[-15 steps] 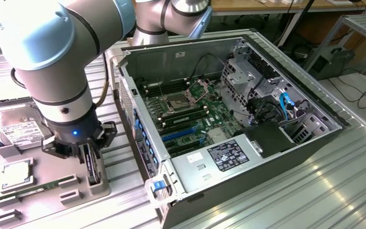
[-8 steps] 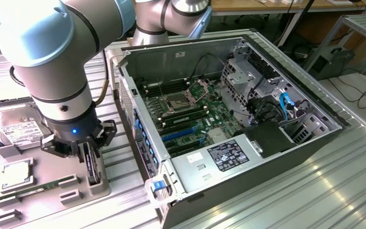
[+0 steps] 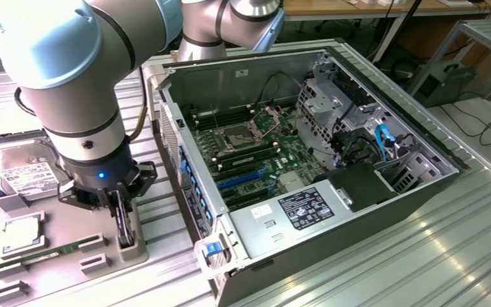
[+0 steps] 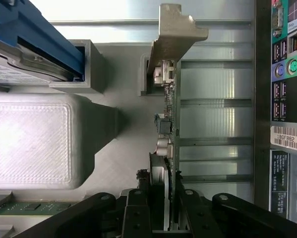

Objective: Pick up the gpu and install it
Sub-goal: 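Pick up the gpu and move the gpu toward the slot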

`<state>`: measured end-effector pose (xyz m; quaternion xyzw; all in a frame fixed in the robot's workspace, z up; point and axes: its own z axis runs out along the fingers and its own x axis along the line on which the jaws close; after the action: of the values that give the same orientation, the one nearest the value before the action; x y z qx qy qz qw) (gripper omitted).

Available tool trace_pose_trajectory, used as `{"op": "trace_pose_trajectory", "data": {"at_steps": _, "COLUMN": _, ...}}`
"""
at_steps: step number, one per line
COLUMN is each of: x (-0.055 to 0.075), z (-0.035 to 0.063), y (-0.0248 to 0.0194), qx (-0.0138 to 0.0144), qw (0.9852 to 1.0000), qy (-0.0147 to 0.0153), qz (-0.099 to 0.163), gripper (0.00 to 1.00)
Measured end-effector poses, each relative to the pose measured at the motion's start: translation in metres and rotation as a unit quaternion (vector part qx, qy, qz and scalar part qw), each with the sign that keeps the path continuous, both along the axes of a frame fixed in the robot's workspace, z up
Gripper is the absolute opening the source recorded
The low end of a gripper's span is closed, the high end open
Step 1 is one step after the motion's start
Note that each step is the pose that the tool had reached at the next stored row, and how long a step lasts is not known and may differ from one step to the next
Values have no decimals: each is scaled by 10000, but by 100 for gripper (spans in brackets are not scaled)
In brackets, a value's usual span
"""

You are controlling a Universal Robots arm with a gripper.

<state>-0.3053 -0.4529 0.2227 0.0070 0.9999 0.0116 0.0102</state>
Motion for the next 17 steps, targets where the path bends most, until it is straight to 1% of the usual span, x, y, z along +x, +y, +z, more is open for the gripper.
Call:
{"op": "trace_pose_trajectory", "data": {"at_steps": 10, "x": 3, "z": 1, "y": 0, "qx": 0, "qw": 10000, "qy": -1, "qz": 0, "gripper": 27}}
{"op": "trace_pose_trajectory", "data": {"at_steps": 13, "x": 3, "z": 28, "y": 0, "qx": 0, "qw": 10000, "qy": 0, "qz": 0, "gripper": 27}}
{"op": "trace_pose_trajectory", "data": {"at_steps": 17, "x": 2, "z": 92, "y": 0, "qx": 1, "qw": 10000, "qy": 0, "qz": 0, "gripper": 27}}
